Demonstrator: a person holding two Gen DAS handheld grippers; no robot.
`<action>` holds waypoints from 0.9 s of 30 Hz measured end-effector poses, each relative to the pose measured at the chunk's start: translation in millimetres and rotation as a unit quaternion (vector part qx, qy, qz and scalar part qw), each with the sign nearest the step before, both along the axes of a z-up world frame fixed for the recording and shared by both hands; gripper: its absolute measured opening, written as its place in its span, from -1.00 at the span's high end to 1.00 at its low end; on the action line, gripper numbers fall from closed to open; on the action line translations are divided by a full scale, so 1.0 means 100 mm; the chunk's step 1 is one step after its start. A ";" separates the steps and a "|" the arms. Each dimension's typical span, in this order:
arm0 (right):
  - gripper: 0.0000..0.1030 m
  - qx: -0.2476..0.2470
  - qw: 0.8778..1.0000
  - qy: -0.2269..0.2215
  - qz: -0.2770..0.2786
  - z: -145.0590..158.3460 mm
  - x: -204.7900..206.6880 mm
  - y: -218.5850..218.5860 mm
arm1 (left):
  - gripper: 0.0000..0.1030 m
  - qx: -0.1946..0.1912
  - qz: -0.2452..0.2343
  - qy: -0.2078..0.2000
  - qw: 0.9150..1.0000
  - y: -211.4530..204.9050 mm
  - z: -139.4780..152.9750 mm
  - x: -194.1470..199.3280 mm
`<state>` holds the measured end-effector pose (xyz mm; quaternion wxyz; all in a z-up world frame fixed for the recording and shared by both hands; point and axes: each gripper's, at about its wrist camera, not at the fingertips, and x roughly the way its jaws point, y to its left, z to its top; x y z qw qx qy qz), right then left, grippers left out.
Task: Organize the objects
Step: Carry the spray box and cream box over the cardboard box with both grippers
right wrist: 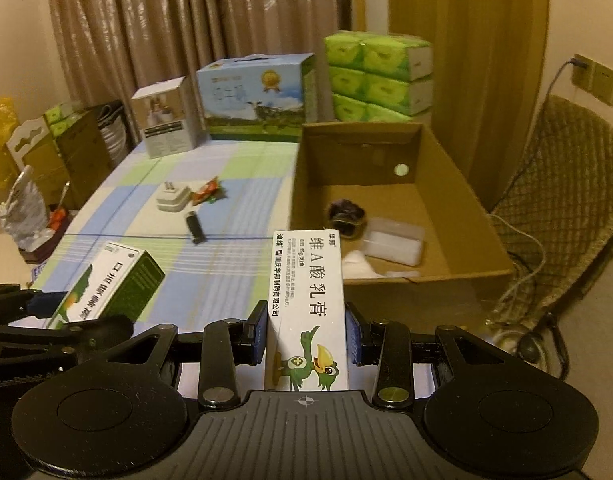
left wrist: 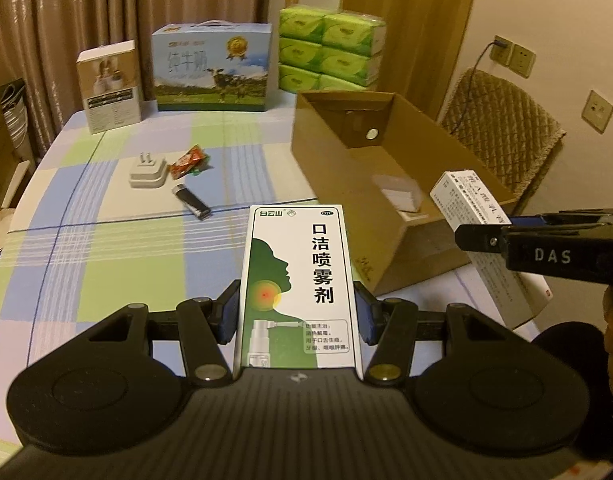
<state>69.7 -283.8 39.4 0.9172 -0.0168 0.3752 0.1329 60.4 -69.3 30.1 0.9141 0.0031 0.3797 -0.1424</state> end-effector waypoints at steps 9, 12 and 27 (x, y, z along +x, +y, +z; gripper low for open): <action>0.31 -0.005 1.000 -0.002 -0.031 0.04 0.02 -0.33 | 0.02 0.001 -0.033 -0.004 0.999 -0.37 0.05 0.00; 0.31 -0.004 0.999 -0.002 -0.038 0.04 0.05 -0.41 | 0.02 0.004 -0.042 -0.006 0.999 -0.48 0.06 0.01; 0.31 0.000 0.998 -0.005 -0.066 0.05 0.22 -0.75 | 0.02 0.013 -0.074 -0.007 0.997 -0.90 0.04 0.23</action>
